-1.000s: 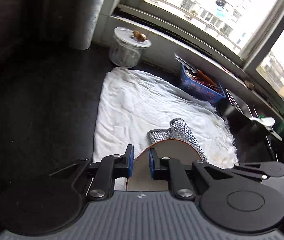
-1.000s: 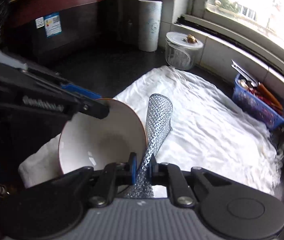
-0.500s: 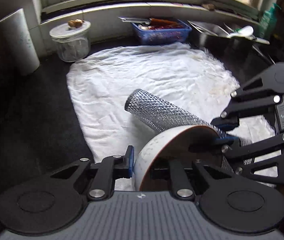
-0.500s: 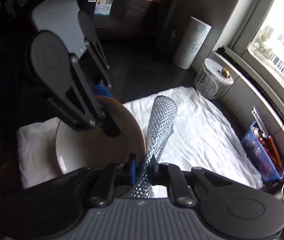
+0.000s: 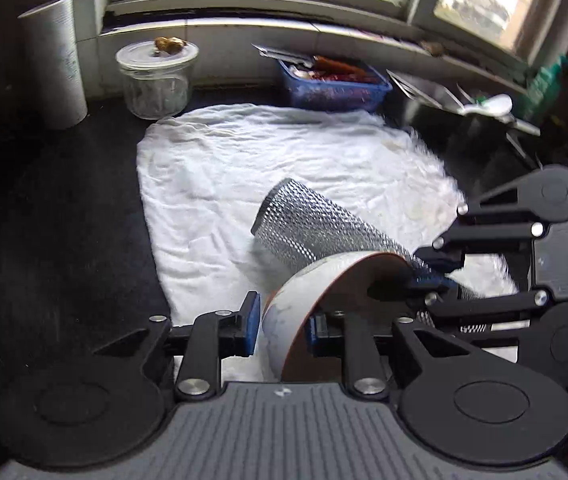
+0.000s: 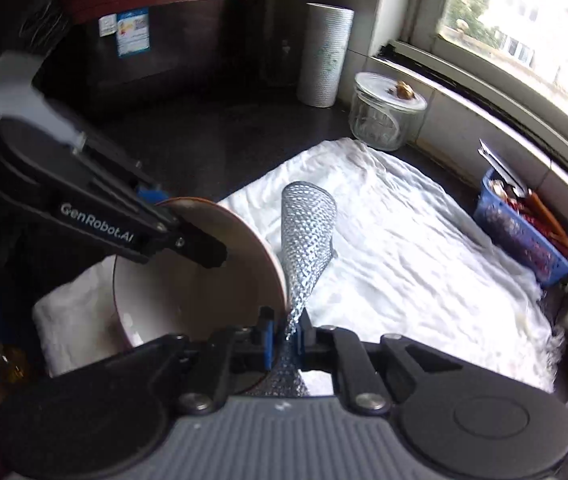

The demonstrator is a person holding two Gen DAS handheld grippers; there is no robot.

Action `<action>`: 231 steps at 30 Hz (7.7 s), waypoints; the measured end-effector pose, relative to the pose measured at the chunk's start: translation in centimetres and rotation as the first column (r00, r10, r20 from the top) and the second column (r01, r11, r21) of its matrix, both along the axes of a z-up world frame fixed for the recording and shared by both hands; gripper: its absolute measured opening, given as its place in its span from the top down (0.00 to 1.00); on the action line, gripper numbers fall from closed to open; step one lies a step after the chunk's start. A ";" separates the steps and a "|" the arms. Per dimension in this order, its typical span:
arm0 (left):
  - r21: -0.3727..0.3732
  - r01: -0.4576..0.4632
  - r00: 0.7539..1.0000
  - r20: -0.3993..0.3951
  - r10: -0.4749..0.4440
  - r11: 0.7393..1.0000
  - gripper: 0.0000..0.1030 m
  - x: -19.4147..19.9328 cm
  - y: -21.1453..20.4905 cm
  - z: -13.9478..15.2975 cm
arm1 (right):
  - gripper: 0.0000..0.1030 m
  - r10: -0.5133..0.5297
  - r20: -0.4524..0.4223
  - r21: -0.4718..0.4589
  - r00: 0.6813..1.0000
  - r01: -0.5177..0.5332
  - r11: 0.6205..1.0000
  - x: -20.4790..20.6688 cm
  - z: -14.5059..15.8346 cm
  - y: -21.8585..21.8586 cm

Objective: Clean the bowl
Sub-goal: 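Wipe the mesh cloth across the bowl's outer base while the left gripper tilts the bowl, then pull the right gripper with the mesh cloth away from the bowl, then lay the mesh cloth flat on the white cloth and open the right gripper, then set the white bowl upright on the white cloth and open the left gripper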

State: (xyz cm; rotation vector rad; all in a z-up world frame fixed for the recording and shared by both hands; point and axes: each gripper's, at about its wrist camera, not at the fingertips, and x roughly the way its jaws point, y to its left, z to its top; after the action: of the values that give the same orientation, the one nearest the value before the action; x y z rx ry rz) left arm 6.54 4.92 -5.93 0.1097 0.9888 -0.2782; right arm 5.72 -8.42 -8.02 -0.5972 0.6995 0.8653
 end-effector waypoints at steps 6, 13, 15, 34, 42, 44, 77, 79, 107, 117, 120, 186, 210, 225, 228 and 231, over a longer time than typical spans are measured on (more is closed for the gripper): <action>-0.186 -0.250 0.965 0.029 0.260 0.950 0.84 -1.1 2.0 -0.7 | 0.87 -0.061 -0.082 0.052 0.995 0.066 0.996 -0.1 -0.5 -0.9; -0.404 -0.464 0.880 -0.109 0.463 0.788 0.84 -2.0 4.8 -2.7 | 0.86 -0.212 -0.277 0.174 0.937 0.266 0.948 0.4 -1.9 -2.5; -0.268 -0.348 0.937 -0.096 0.335 0.898 0.78 -0.5 3.2 -1.9 | 0.86 -0.189 -0.254 0.140 0.949 0.229 0.963 0.8 -1.4 -2.1; -0.259 -0.391 0.918 -0.041 0.394 0.883 0.82 -1.3 3.2 -1.1 | 0.86 -0.220 -0.252 0.122 0.942 0.257 0.959 2.0 -1.6 -1.8; 0.085 -0.072 0.997 0.004 0.071 0.994 0.90 0.3 0.1 -0.2 | 0.83 0.028 -0.085 -0.055 0.996 -0.033 0.998 1.8 -0.4 0.9; -0.016 -0.178 0.984 0.007 0.178 0.984 0.87 0.1 1.0 -0.1 | 0.83 -0.034 -0.172 0.011 0.984 0.036 0.999 2.5 -0.5 0.1; -0.034 -0.307 0.951 -0.040 0.305 0.951 0.56 3.8 1.1 -0.7 | 0.83 -0.290 -0.407 0.197 0.866 0.394 0.898 5.4 0.0 -4.4; -0.027 -0.304 0.952 -0.026 0.304 0.952 0.55 3.7 1.1 -0.3 | 0.81 -0.296 -0.413 0.198 0.861 0.402 0.894 5.4 0.1 -4.7; 0.071 -0.189 0.974 0.138 0.178 0.979 0.36 -0.1 -3.3 4.7 | 0.20 -0.433 -0.294 0.196 0.852 0.497 0.845 2.0 4.8 -8.2; 0.037 -0.196 0.976 0.102 0.192 0.980 0.36 -1.2 -2.9 4.3 | 0.85 -0.333 -0.338 0.077 0.880 0.378 0.922 1.7 0.5 -7.1; 0.030 -0.199 0.976 0.092 0.196 0.980 0.36 -1.1 -2.8 4.1 | 0.93 -0.314 -0.390 0.146 0.866 0.395 0.907 1.8 1.5 -7.9; -0.065 -0.140 0.989 0.028 0.142 0.988 0.36 -1.4 -3.6 3.6 | 0.21 -0.198 -0.044 -0.160 0.979 0.188 0.969 -3.8 0.2 -11.0; 0.005 -0.124 0.969 0.217 0.119 0.992 0.35 -3.6 -5.6 7.8 | 0.06 -0.595 -0.291 0.062 0.749 0.635 0.770 -0.9 5.8 -12.6; -0.081 -0.191 0.975 0.096 0.198 0.978 0.35 -6.8 -5.0 10.1 | 0.06 -0.644 -0.247 0.100 0.724 0.680 0.726 -4.2 10.7 -12.1; -0.083 -0.212 0.973 0.075 0.218 0.974 0.35 -7.2 -4.7 9.6 | 0.06 -0.626 -0.283 0.074 0.726 0.667 0.741 -5.0 10.0 -11.3; -0.064 -0.212 0.973 0.074 0.216 0.975 0.35 -7.8 -4.7 9.3 | 0.06 -0.613 -0.296 0.048 0.733 0.652 0.757 -5.7 9.3 -10.5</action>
State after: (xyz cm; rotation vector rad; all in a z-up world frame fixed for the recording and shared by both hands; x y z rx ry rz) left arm -1.24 0.22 3.39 -0.0366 0.9032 -0.1021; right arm 0.04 -18.93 1.27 -0.0714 0.9951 0.3382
